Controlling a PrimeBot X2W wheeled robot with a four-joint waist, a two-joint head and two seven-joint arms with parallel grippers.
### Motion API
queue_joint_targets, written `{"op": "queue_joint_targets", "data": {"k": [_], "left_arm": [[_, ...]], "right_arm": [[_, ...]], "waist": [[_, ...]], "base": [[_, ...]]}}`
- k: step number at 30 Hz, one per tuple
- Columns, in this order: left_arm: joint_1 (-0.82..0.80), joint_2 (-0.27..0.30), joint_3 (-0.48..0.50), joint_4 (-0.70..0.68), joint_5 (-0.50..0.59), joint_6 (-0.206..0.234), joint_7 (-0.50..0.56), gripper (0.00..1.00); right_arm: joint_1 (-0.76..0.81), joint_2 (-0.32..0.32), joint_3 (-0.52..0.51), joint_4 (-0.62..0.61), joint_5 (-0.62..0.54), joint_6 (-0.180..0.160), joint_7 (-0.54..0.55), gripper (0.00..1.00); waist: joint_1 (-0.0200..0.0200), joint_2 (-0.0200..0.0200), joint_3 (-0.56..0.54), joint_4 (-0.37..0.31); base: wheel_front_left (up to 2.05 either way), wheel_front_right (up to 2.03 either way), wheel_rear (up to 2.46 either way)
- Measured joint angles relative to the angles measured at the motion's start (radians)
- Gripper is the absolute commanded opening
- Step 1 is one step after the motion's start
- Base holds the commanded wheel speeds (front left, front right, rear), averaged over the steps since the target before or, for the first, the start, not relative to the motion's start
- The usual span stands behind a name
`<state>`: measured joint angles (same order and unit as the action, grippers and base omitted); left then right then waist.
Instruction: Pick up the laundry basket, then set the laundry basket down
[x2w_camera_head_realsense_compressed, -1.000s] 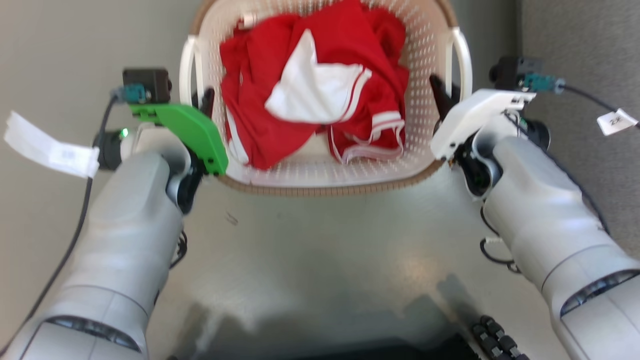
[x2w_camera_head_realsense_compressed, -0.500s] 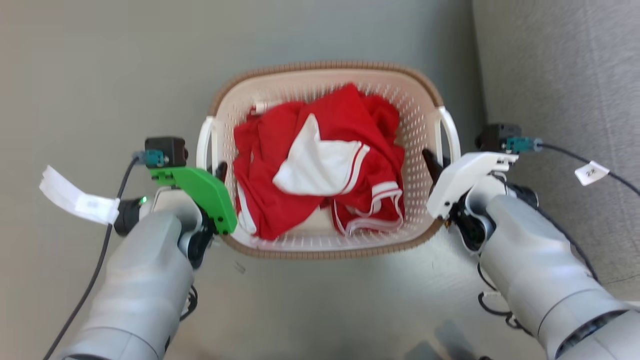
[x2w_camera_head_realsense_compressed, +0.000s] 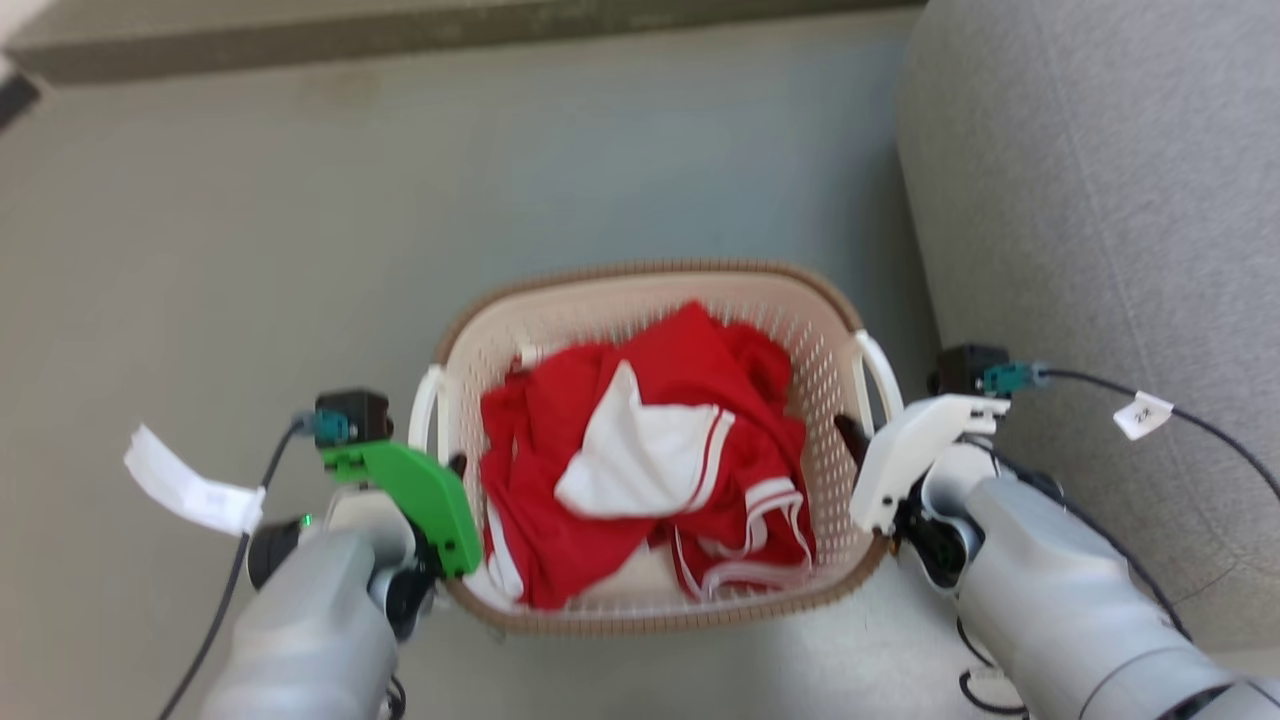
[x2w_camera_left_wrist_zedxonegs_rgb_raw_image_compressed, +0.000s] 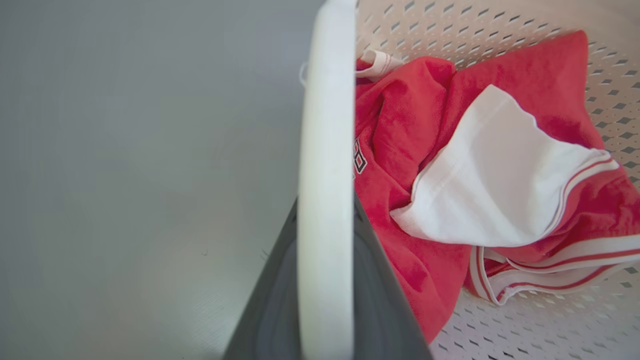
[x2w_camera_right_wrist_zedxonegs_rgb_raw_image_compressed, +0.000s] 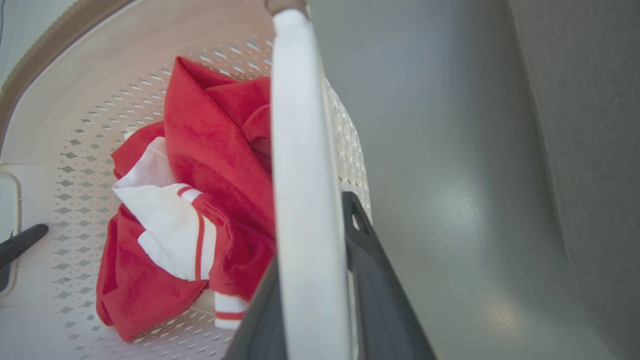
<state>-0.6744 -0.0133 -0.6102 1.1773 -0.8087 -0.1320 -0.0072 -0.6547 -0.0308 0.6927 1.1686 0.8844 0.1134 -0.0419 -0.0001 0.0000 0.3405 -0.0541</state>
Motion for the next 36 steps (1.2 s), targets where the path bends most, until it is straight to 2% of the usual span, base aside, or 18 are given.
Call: {"op": "queue_joint_targets", "data": {"k": [13,21,36], "left_arm": [[0.15,-0.002,-0.034,-0.013,-0.083,0.0,0.074,0.0],[0.176,-0.001,-0.039,-0.013,-0.111,0.0,0.103,0.0],[0.18,0.0,-0.063,-0.014,-0.13,0.001,0.13,0.0]], "right_arm": [[0.132,0.003,0.041,0.014,0.043,0.0,0.07,0.0],[0.153,0.002,0.059,0.014,0.056,0.0,0.097,0.0],[0.153,0.001,0.072,0.021,0.078,-0.001,0.122,0.0]], "waist": [[0.0,0.0,-0.188,-0.001],[0.0,0.0,-0.277,-0.001],[0.0,0.0,-0.311,-0.003]], "base": [[0.0,0.0,0.0],[0.0,0.0,0.0],[0.0,0.0,0.0]]}}
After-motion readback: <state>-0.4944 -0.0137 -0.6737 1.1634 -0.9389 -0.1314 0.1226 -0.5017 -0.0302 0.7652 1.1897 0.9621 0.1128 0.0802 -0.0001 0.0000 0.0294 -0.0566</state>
